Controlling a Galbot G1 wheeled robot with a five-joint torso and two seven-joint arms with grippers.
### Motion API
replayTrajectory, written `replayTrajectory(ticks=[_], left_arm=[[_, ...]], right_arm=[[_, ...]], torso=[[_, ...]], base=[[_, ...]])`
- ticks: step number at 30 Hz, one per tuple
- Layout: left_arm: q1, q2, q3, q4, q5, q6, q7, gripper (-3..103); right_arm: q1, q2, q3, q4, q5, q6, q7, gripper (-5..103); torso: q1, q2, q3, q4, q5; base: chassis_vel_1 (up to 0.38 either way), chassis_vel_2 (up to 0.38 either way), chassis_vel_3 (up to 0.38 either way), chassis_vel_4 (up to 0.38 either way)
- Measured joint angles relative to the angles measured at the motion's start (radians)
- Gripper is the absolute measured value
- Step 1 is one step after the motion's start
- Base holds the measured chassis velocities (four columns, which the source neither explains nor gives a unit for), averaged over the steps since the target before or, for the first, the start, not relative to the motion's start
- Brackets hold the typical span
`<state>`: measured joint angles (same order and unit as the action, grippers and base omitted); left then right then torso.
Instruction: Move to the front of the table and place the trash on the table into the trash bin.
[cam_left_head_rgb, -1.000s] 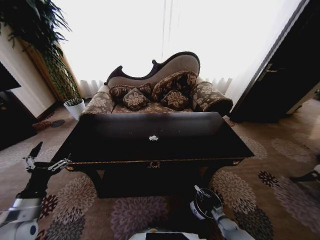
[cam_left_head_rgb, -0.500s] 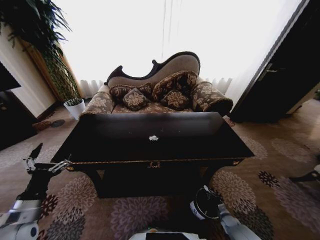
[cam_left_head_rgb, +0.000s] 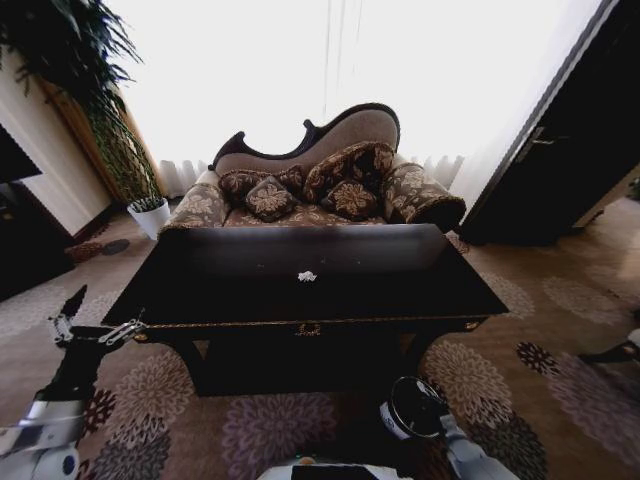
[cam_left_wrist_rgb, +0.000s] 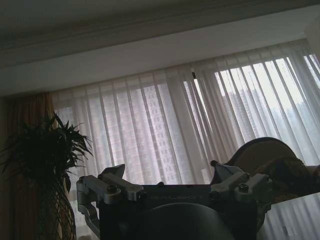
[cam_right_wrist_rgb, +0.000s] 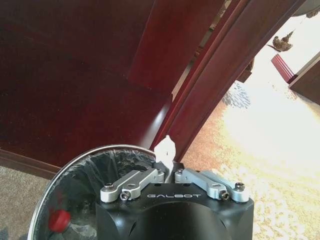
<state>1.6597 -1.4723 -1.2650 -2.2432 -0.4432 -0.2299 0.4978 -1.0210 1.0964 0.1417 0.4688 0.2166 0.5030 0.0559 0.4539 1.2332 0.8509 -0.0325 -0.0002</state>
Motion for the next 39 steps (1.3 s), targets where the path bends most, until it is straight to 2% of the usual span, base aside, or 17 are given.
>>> replayTrajectory(ticks=[1, 4, 7, 10, 13, 14, 15, 16, 18, 19, 22, 24, 26, 28, 34, 37, 39], left_arm=[[0.000, 0.000, 0.000, 0.000, 0.000, 0.000, 0.000, 100], [0.000, 0.000, 0.000, 0.000, 0.000, 0.000, 0.000, 100], [-0.002, -0.003, 0.005, 0.000, 0.004, 0.000, 0.001, 100], [-0.004, -0.005, 0.008, 0.000, 0.007, -0.001, 0.001, 100], [-0.004, -0.006, 0.010, 0.000, 0.009, 0.000, 0.001, 100], [-0.004, -0.006, 0.010, 0.000, 0.009, 0.000, 0.001, 100], [-0.005, -0.006, 0.010, 0.001, 0.008, -0.001, 0.001, 100], [-0.005, -0.006, 0.010, 0.001, 0.008, -0.001, 0.001, 100], [-0.005, -0.006, 0.009, 0.001, 0.009, -0.001, 0.001, 100], [-0.005, -0.006, 0.009, 0.001, 0.009, -0.001, 0.001, 100], [-0.003, -0.006, 0.008, 0.000, 0.008, -0.001, 0.001, 100], [-0.003, -0.006, 0.008, -0.001, 0.008, -0.001, 0.001, 100], [-0.001, -0.007, 0.007, -0.003, 0.008, -0.002, 0.001, 100], [-0.001, -0.008, 0.007, -0.006, 0.008, -0.002, 0.001, 100], [-0.003, -0.014, 0.011, -0.008, 0.009, -0.002, 0.002, 100], [-0.005, -0.017, 0.016, -0.008, 0.012, -0.002, 0.002, 100], [-0.010, -0.020, 0.024, -0.005, 0.018, -0.003, 0.002, 100]], right_arm=[[-0.001, -0.002, 0.000, 0.002, 0.000, -0.002, 0.001, 10], [-0.002, -0.004, -0.001, 0.006, 0.001, -0.003, 0.001, 15], [-0.004, -0.007, -0.001, 0.012, 0.002, -0.005, 0.001, 31], [-0.006, -0.008, -0.002, 0.015, 0.002, -0.005, 0.001, 37], [-0.011, -0.011, -0.002, 0.024, 0.003, -0.005, 0.001, 53], [-0.011, -0.011, -0.002, 0.024, 0.003, -0.005, 0.001, 53], [-0.012, -0.011, -0.002, 0.026, 0.003, -0.005, 0.001, 58], [-0.013, -0.011, -0.002, 0.028, 0.003, -0.005, 0.001, 58], [-0.017, -0.011, -0.002, 0.039, 0.004, -0.005, 0.000, 69], [-0.017, -0.011, -0.002, 0.039, 0.004, -0.005, 0.000, 69], [-0.026, -0.011, -0.002, 0.053, 0.005, -0.004, 0.000, 86], [-0.030, -0.011, -0.002, 0.058, 0.005, -0.003, -0.001, 86], [-0.040, -0.014, 0.000, 0.072, 0.005, -0.002, -0.003, 96], [-0.064, -0.021, 0.006, 0.101, 0.002, 0.003, -0.011, 100], [-0.153, -0.038, 0.070, 0.200, -0.058, 0.022, -0.064, 100], [-0.195, -0.048, 0.096, 0.242, -0.059, 0.023, -0.090, 100], [-0.284, -0.057, 0.132, 0.346, -0.023, 0.006, -0.122, 100]], torso=[[0.000, 0.000, 0.000, 0.0000, -0.0001], [0.000, 0.000, 0.000, 0.0000, 0.0000], [0.000, 0.000, 0.000, 0.0000, -0.0001], [0.000, 0.000, 0.000, 0.0000, 0.0000], [0.000, 0.000, 0.000, 0.0000, -0.0001], [0.000, 0.000, 0.000, 0.0000, -0.0001], [0.000, 0.000, 0.000, 0.0000, 0.0000], [0.000, 0.000, 0.000, 0.0000, -0.0001], [0.000, 0.000, 0.000, 0.0000, -0.0001], [0.000, 0.000, 0.000, 0.0000, -0.0001], [0.000, 0.000, 0.000, 0.0000, -0.0001], [0.000, 0.000, 0.000, 0.0000, -0.0001], [0.000, 0.000, 0.000, 0.0000, 0.0000], [0.000, 0.000, 0.000, 0.0001, -0.0002], [0.000, 0.000, 0.000, 0.0002, 0.0000], [0.000, 0.000, 0.000, 0.0002, -0.0001], [0.000, 0.000, 0.000, -0.0003, -0.0001]], base=[[0.000, 0.000, 0.000, 0.000], [0.000, 0.000, 0.000, 0.000], [0.000, 0.000, 0.000, 0.000], [0.000, 0.000, 0.000, 0.000], [0.000, 0.000, 0.000, 0.000], [0.000, 0.000, 0.000, 0.000], [0.000, 0.000, 0.000, 0.000], [0.000, 0.000, 0.000, 0.000], [0.000, 0.000, 0.000, 0.000], [0.000, 0.000, 0.000, 0.000], [0.000, 0.000, 0.000, 0.000], [0.000, 0.000, 0.000, 0.000], [0.000, 0.000, 0.000, 0.000], [0.000, 0.000, 0.000, 0.000], [0.000, 0.000, 0.000, 0.000], [0.000, 0.000, 0.000, 0.000], [0.000, 0.000, 0.000, 0.000]])
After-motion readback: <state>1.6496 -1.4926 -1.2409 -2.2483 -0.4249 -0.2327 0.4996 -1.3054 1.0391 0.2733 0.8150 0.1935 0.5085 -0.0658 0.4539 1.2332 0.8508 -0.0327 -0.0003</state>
